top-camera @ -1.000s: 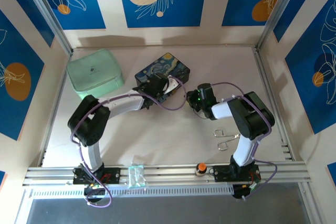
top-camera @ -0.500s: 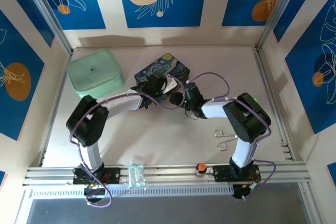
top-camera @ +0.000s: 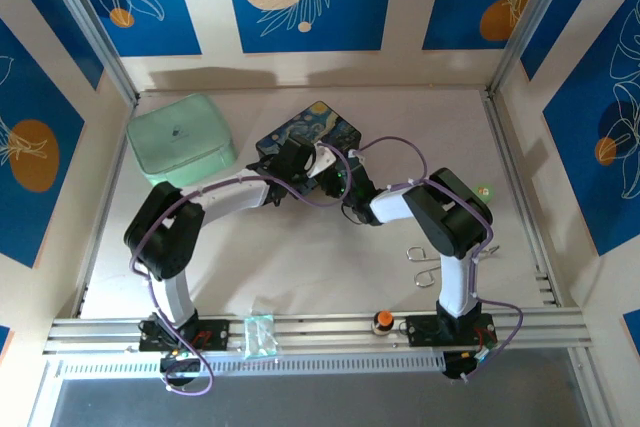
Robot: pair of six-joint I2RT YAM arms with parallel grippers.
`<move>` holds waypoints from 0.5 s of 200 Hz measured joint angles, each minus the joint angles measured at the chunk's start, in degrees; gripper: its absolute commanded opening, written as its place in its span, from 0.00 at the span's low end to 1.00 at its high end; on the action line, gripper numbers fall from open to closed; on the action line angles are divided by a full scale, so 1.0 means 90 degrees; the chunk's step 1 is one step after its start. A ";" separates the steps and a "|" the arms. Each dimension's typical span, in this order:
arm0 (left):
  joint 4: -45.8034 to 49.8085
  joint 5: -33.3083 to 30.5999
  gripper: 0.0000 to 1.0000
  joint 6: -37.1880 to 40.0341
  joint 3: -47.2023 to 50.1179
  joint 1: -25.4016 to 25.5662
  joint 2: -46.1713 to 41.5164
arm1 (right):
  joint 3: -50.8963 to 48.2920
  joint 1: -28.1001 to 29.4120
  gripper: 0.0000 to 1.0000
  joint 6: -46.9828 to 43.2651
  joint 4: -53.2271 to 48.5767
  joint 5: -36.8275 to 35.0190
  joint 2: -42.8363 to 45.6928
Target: Unlock a padlock with a key
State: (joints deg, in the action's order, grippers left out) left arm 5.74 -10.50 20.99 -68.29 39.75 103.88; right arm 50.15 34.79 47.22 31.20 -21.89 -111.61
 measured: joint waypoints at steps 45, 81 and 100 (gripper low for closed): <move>-0.0058 0.0294 0.43 -0.0015 0.0049 0.0002 -0.0039 | -0.0029 -0.0461 0.15 0.0794 0.0389 0.0211 -0.0010; -0.0107 0.0328 0.43 -0.0015 0.0083 0.0002 -0.0049 | -0.0532 -0.1027 0.12 0.1331 0.1863 0.1071 -0.0158; -0.0107 0.0328 0.43 -0.0012 0.0083 0.0002 -0.0049 | -0.0758 -0.1311 0.11 0.1613 0.2545 0.1445 -0.0459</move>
State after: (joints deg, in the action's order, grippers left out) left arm 4.78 -7.55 20.88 -67.55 39.77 103.44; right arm 43.33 22.98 61.73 54.11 -8.88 -115.74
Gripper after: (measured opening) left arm 0.432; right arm 0.116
